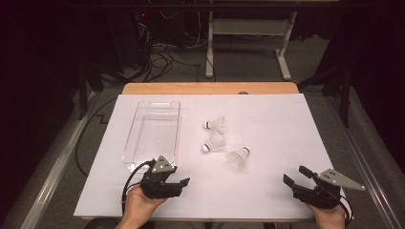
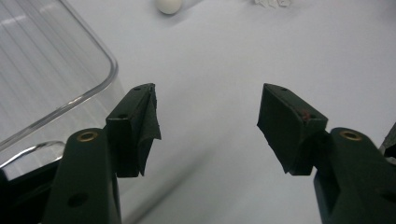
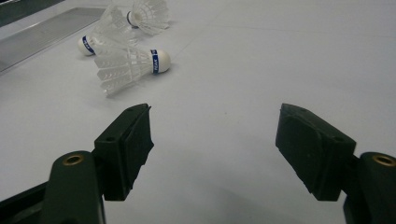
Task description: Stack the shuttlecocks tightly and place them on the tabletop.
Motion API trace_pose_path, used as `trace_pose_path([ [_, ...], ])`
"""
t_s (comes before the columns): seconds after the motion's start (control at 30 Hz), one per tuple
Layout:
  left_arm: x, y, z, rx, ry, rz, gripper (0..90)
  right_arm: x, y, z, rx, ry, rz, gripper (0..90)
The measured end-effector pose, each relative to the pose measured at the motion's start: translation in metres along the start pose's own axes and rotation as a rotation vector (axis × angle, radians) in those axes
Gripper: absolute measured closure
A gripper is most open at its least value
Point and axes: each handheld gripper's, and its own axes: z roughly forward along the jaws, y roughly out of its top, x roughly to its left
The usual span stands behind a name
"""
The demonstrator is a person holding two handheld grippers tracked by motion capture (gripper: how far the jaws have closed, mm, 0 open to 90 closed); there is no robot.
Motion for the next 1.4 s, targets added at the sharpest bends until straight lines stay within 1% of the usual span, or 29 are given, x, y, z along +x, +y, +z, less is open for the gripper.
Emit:
trace_pose_path([
  [0.37, 0.010, -0.012, -0.012, -0.030, 0.029, -0.009, 39.4, 0.000, 0.000, 0.001, 0.002, -0.003, -0.001, 27.5],
  [0.43, 0.012, -0.014, -0.013, -0.034, 0.034, -0.008, 39.8, 0.000, 0.000, 0.001, 0.003, -0.003, -0.001, 27.5],
  [0.5, 0.014, -0.015, -0.014, -0.047, 0.036, 0.003, 39.9, 0.000, 0.000, 0.001, 0.001, -0.003, -0.001, 27.5],
  [0.6, 0.016, -0.017, -0.016, -0.058, 0.039, 0.000, 40.1, 0.000, 0.000, 0.001, 0.003, -0.004, -0.001, 27.5],
  [0.63, 0.016, -0.018, -0.018, -0.053, 0.048, -0.012, 40.1, 0.000, 0.000, 0.001, 0.003, -0.004, -0.002, 27.5],
  [0.7, 0.017, -0.020, -0.019, -0.065, 0.053, -0.018, 40.2, 0.000, 0.000, 0.001, 0.003, -0.003, -0.001, 27.5],
  [0.73, 0.019, -0.020, -0.020, -0.073, 0.053, -0.005, 40.2, 0.000, 0.000, 0.001, 0.003, -0.004, -0.003, 27.5],
  [0.83, 0.020, -0.023, -0.022, -0.088, 0.058, -0.005, 40.3, 0.000, 0.000, 0.001, 0.003, -0.004, -0.002, 27.5],
  [0.87, -0.013, -0.010, 0.007, -0.473, 0.237, -0.662, 40.3, 0.000, 0.000, 0.001, 0.003, -0.003, -0.001, 27.5],
  [0.9, -0.039, 0.004, 0.006, -0.528, 0.213, -1.094, 40.3, 0.000, 0.000, 0.001, 0.003, -0.003, -0.002, 27.5],
  [0.93, -0.038, 0.003, 0.006, -0.532, 0.212, -1.084, 40.3, 0.000, 0.000, 0.001, 0.003, -0.003, -0.002, 27.5],
  [1.03, -0.036, 0.000, 0.004, -0.531, 0.215, -1.094, 40.3, 0.000, 0.000, 0.001, 0.004, -0.004, -0.001, 27.5],
  [1.13, -0.033, -0.005, 0.003, -0.535, 0.222, -1.080, 40.3, 0.000, 0.000, 0.001, 0.005, -0.003, -0.002, 27.5],
  [1.2, -0.032, -0.007, 0.001, -0.544, 0.224, -1.087, 40.2, 0.000, 0.000, 0.001, 0.005, -0.004, -0.001, 27.5],
  [1.23, -0.031, -0.007, 0.000, -0.551, 0.228, -1.112, 40.2, 0.000, 0.000, 0.001, 0.005, -0.005, -0.001, 27.5],
  [1.27, -0.030, -0.009, -0.001, -0.555, 0.223, -1.097, 40.1, 0.000, 0.000, 0.002, 0.006, -0.005, -0.002, 27.5],
  [1.3, -0.029, -0.010, -0.002, -0.561, 0.222, -1.093, 40.1, 0.000, 0.001, 0.002, 0.006, -0.005, -0.002, 27.5],
  [1.33, -0.027, -0.011, -0.004, -0.566, 0.221, -1.095, 40.1, 0.000, 0.001, 0.002, 0.006, -0.005, -0.001, 27.5],
  [1.37, -0.027, -0.012, -0.005, -0.568, 0.218, -1.109, 40.1, 0.000, 0.001, 0.002, 0.006, -0.006, -0.001, 27.5],
  [1.4, -0.026, -0.013, -0.006, -0.573, 0.218, -1.113, 39.9, 0.000, 0.001, 0.002, 0.007, -0.006, -0.001, 27.5],
])
